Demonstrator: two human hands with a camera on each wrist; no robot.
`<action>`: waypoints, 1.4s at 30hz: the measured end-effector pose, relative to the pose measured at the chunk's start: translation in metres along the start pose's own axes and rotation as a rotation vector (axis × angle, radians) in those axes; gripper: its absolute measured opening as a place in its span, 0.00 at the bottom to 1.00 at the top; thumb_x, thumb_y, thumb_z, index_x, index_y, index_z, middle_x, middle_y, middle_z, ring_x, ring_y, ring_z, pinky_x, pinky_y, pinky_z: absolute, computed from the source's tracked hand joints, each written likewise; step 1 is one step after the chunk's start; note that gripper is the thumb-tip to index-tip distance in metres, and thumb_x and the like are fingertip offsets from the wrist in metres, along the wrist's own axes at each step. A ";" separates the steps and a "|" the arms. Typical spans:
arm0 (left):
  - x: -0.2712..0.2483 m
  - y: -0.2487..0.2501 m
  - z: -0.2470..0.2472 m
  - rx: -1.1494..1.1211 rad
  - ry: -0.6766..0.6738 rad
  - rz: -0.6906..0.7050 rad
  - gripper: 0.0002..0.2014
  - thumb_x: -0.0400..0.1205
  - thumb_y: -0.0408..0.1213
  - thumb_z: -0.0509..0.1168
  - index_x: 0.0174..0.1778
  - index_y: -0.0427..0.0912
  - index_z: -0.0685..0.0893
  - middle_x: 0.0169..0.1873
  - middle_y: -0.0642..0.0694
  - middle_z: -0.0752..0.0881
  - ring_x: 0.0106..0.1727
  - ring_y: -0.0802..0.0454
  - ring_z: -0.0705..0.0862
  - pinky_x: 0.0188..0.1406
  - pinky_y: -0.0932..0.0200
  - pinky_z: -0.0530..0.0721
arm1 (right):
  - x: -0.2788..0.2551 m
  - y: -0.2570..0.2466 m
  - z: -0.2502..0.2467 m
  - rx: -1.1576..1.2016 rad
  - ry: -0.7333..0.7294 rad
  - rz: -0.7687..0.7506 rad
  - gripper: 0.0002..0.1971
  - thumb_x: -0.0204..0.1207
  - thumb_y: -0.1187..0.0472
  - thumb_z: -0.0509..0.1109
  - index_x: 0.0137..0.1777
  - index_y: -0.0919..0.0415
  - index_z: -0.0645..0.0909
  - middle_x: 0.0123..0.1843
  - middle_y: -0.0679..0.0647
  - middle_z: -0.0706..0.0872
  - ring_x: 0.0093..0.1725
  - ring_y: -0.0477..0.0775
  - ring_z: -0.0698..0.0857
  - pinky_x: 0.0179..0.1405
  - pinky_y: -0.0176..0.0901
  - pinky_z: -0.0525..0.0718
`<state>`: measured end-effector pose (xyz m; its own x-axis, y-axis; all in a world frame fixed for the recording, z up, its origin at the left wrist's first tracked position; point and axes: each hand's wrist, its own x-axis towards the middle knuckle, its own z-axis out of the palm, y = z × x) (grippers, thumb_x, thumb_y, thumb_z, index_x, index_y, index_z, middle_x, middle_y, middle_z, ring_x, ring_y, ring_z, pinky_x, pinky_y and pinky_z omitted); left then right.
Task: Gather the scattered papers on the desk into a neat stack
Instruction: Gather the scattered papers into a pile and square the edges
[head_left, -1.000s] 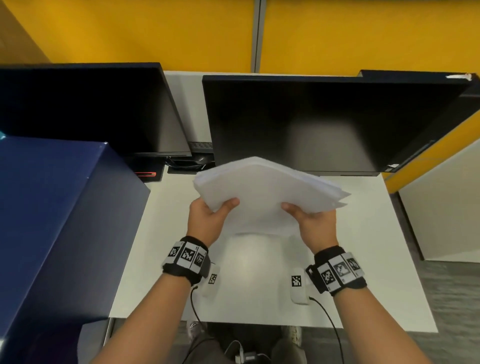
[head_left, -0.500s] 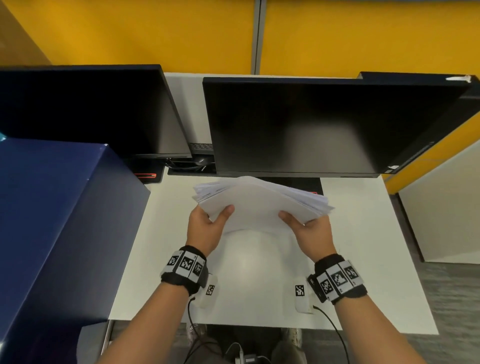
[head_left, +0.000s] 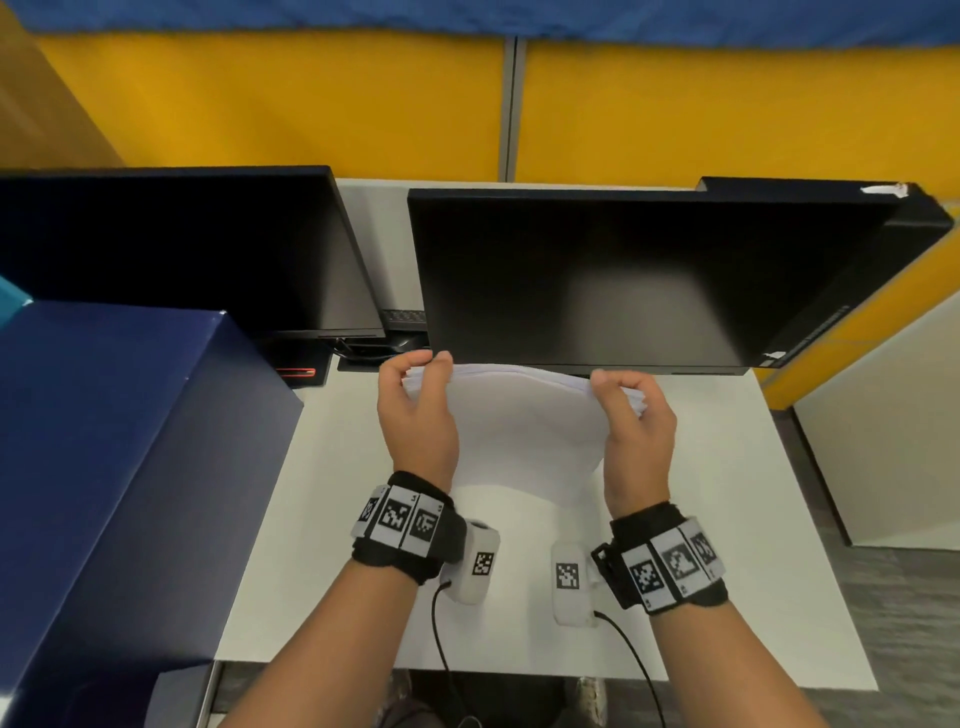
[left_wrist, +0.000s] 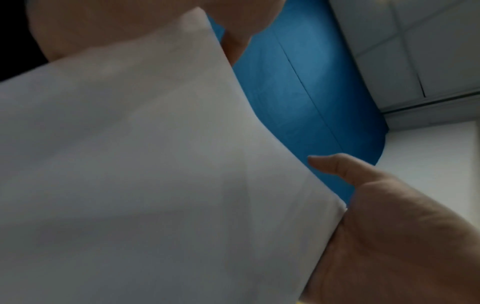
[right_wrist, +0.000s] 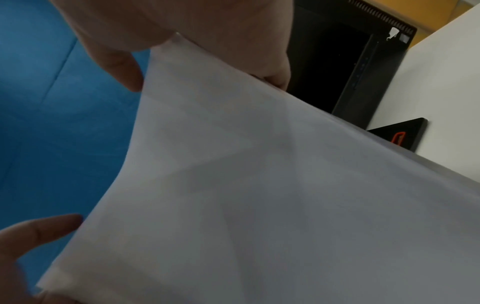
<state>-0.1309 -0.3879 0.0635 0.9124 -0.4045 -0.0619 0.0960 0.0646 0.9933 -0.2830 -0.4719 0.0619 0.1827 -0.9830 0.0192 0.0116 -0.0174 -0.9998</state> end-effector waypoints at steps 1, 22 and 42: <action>0.001 0.000 0.000 0.018 -0.015 0.022 0.04 0.81 0.47 0.70 0.47 0.57 0.80 0.48 0.52 0.86 0.50 0.50 0.86 0.48 0.48 0.89 | 0.000 0.000 0.000 0.012 -0.006 -0.008 0.06 0.77 0.56 0.73 0.48 0.58 0.83 0.43 0.49 0.85 0.42 0.48 0.84 0.37 0.39 0.84; 0.021 -0.064 -0.044 0.249 -0.392 -0.031 0.31 0.61 0.33 0.87 0.60 0.45 0.87 0.51 0.55 0.91 0.53 0.64 0.90 0.50 0.69 0.88 | 0.008 0.047 -0.030 -0.204 -0.346 0.041 0.24 0.64 0.66 0.85 0.52 0.40 0.83 0.51 0.39 0.90 0.50 0.31 0.88 0.53 0.32 0.87; 0.012 -0.043 -0.037 0.222 -0.339 0.064 0.14 0.78 0.33 0.75 0.51 0.57 0.84 0.47 0.62 0.88 0.47 0.76 0.87 0.42 0.79 0.81 | 0.006 0.036 -0.030 -0.154 -0.274 -0.077 0.17 0.72 0.69 0.78 0.49 0.43 0.85 0.41 0.24 0.90 0.46 0.27 0.88 0.49 0.25 0.85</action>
<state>-0.1092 -0.3621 0.0167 0.7273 -0.6863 -0.0008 -0.0785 -0.0844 0.9933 -0.3105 -0.4836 0.0254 0.4454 -0.8921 0.0757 -0.1091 -0.1380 -0.9844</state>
